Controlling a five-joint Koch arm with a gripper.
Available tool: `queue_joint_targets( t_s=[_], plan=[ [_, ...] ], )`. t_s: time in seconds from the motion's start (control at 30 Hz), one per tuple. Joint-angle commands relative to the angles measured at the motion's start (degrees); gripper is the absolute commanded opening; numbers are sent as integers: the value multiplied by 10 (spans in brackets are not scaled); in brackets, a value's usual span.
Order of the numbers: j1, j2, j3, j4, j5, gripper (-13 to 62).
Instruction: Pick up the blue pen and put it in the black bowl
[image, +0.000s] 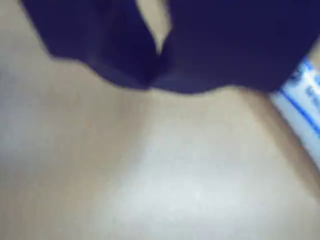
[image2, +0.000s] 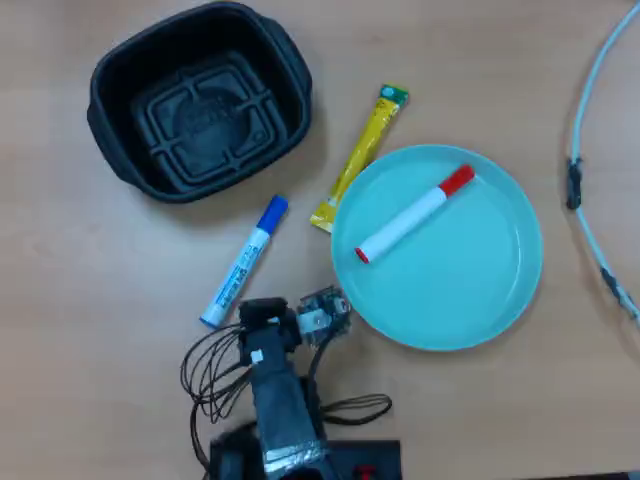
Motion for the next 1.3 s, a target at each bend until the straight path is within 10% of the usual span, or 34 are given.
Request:
queue_joint_targets(
  t_s=[0.0,1.27],
  plan=[
    [-2,30,-101,51,-30,-55],
    [-63,-128,-367,150,-607,-51]
  ],
)
